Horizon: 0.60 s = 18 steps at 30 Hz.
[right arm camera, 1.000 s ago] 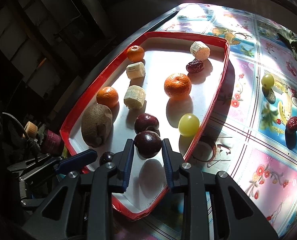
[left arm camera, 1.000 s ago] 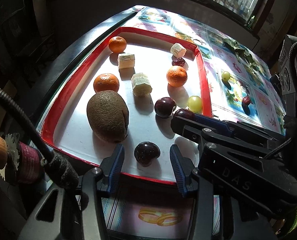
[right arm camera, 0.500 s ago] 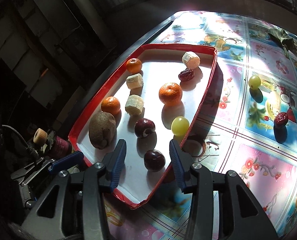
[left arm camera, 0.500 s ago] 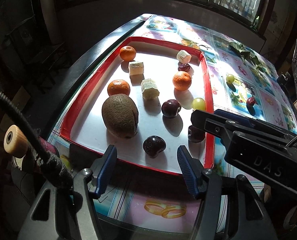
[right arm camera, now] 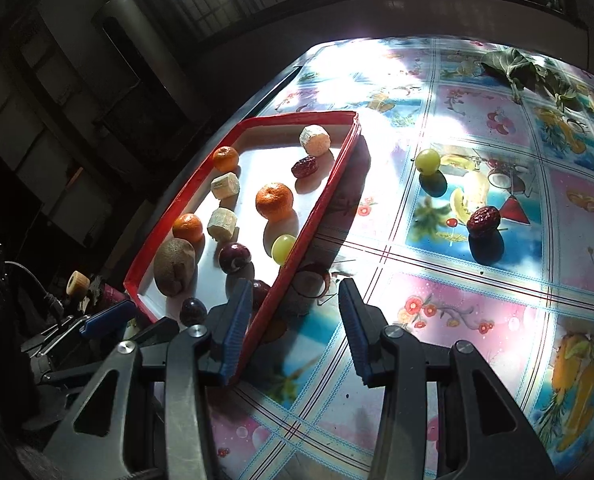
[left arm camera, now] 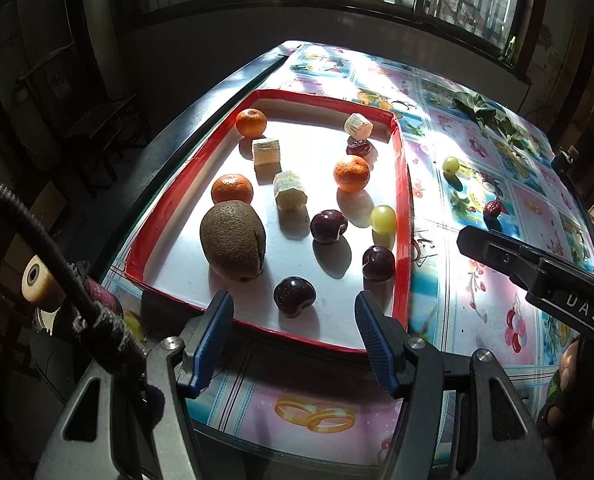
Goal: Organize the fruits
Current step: 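Move right tool to the dark red date while left tool approaches the green grape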
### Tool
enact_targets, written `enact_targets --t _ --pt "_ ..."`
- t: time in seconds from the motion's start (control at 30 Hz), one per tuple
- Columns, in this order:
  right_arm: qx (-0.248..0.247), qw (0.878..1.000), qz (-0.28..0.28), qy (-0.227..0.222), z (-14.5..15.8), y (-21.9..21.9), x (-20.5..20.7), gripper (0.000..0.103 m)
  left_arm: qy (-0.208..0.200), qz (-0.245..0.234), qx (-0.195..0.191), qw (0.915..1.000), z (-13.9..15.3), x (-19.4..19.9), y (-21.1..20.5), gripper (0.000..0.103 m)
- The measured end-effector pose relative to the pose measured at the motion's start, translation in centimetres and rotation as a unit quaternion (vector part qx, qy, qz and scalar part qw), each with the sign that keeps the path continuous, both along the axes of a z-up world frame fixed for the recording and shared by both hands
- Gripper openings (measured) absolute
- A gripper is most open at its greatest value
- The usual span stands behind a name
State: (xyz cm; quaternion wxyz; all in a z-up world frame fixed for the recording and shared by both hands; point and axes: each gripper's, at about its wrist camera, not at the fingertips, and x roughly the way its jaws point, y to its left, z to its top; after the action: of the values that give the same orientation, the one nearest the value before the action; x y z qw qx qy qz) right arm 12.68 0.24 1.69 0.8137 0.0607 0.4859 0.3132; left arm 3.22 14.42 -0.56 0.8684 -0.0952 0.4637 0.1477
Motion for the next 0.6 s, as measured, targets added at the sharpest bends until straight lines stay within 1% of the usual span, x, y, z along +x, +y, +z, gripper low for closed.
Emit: enact_targets --t 0.2,0.47,0.6 --pt "-0.002 1.000 -0.028 0.005 -0.5 -2.8 0.5 0.047 0.000 -0.007 -0.002 1.0000 0.2 0.4 -0.7 0.063" --pt "-0.016 0.997 -0.076 0.008 -2.0 -6.7 1.9 0.047 -0.004 -0.029 -0.018 0.9994 0.6 2.0 -2.4 0.063" --pt "-0.047 0.994 -0.096 -0.016 -2.4 -7.5 3.3 0.046 -0.011 -0.043 -0.031 0.9986 1.2 3.6 -3.5 0.063"
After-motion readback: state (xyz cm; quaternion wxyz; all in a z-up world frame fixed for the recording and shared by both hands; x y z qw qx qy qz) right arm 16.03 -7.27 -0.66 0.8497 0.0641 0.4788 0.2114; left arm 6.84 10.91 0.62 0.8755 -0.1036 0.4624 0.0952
